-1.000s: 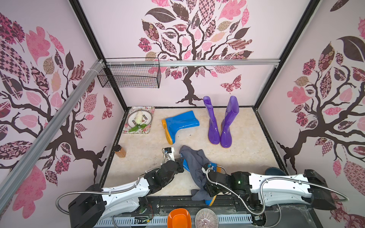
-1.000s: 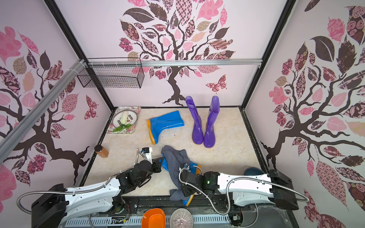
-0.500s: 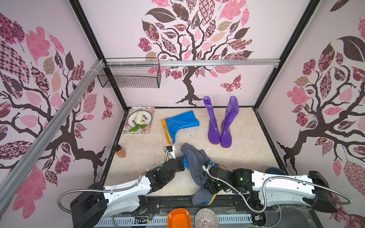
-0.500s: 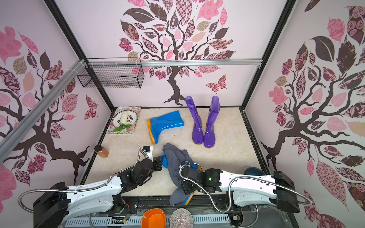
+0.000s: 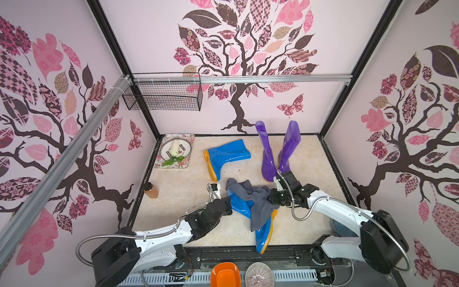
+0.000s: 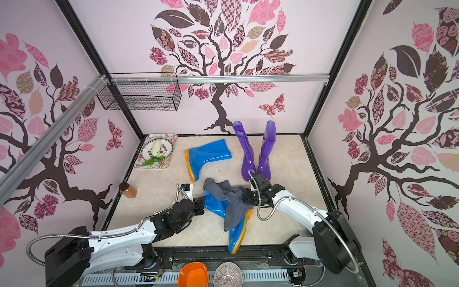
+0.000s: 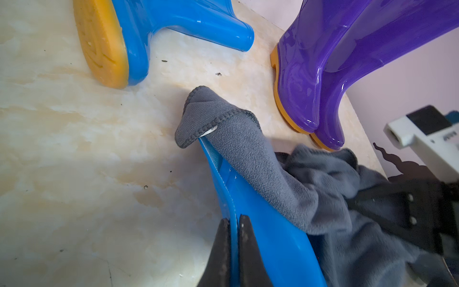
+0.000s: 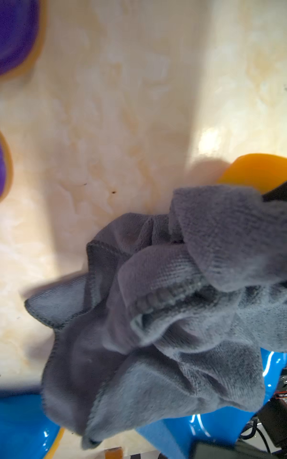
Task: Wipe the rubber boots with a cloth
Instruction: Wipe the dirt off the rubber boot.
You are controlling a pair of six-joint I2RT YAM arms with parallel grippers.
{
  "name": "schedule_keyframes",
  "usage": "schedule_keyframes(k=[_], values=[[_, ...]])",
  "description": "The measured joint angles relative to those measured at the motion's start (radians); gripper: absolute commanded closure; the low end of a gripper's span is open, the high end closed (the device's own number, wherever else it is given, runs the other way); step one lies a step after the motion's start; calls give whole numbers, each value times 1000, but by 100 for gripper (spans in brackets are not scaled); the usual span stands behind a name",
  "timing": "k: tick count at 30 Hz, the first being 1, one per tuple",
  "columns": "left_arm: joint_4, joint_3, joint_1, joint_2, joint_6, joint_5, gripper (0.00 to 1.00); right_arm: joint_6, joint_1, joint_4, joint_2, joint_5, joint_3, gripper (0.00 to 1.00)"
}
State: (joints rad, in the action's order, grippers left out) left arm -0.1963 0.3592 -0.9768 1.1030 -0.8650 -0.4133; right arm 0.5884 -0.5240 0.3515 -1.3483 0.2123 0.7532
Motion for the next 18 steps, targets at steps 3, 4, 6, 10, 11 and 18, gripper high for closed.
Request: schedule_keyframes(k=[3,4,6,10,11,18], values=[[-3,0,1,5,0,0,100,-29,-12,-69,-115,51,84,100],[-4,0,1,7,1,1,100,-39,-32,-91,-153,67,118,100],[-4,0,1,8,1,3,100,-56,-89,-133,-223,81,185,100],[1,0,1,6,2,4,100,-47,-181,-230,-312,108,260,100],[6,0,1,3,2,3,100,-36,-181,-249,-311,106,244,100],[16,0,1,-42,2,-5,100,42,-72,-175,-72,-110,-50,100]])
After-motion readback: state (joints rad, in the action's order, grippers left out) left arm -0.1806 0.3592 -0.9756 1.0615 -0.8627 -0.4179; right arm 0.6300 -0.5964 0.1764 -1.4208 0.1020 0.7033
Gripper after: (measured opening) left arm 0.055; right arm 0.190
